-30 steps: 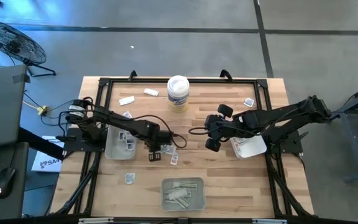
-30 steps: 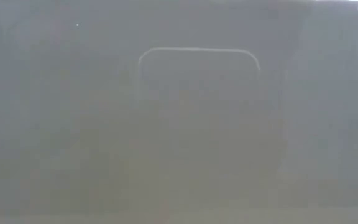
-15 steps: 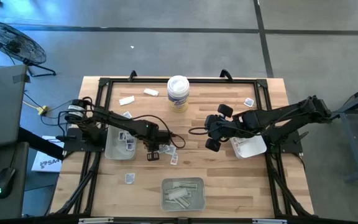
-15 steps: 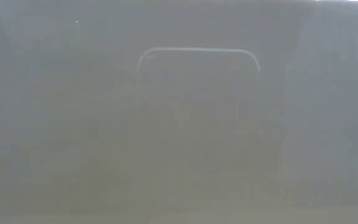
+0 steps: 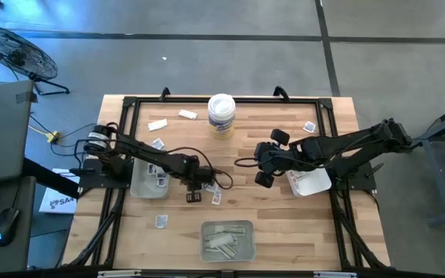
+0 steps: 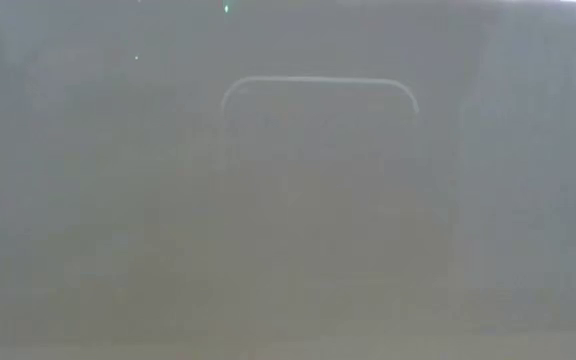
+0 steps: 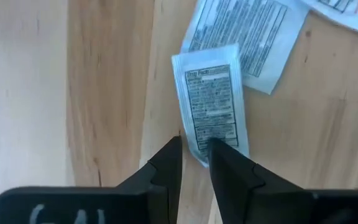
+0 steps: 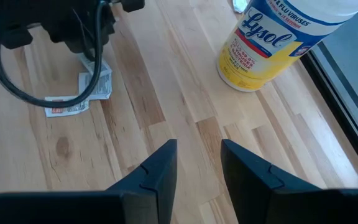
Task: Pick & Place First Aid Supplies
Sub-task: Put the orange ointment pack into the white bin
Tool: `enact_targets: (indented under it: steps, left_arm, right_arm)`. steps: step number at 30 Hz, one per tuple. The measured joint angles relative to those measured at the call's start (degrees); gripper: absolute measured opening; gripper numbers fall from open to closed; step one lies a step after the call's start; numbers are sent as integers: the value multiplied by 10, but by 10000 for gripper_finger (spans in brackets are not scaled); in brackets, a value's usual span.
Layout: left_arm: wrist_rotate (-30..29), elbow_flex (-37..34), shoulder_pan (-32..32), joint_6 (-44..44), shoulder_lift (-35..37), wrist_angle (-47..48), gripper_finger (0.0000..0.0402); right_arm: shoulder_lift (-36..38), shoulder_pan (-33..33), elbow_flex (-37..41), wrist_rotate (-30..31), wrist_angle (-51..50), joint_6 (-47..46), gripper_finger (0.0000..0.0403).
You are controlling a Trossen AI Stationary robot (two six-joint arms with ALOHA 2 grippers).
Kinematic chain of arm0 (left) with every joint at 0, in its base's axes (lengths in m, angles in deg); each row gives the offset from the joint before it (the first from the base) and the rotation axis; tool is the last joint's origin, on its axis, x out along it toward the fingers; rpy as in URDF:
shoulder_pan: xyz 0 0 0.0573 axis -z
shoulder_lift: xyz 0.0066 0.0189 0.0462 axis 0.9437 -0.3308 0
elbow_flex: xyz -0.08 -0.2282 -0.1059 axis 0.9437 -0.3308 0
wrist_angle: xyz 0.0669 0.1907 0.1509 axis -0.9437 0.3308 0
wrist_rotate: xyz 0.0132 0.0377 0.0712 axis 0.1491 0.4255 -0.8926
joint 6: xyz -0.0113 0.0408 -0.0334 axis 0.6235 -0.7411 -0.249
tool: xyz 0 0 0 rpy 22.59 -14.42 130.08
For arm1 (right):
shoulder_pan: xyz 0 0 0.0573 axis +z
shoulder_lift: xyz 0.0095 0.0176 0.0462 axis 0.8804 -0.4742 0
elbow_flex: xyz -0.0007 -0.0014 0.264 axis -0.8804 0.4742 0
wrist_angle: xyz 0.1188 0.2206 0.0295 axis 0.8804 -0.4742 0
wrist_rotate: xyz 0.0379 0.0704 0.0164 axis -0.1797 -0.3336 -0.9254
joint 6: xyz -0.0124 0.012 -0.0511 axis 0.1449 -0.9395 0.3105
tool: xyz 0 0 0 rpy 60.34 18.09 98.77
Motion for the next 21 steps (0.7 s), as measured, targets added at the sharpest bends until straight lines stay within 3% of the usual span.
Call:
enact_targets:
  steps: [13,21]
  left_arm:
    - [0,0,0,-5,-13,0,74]
    - [9,-1,0,2,-14,0,6]
  right_arm:
    - [0,0,0,-4,2,0,118]
    - [0,0,0,-7,2,-1,118]
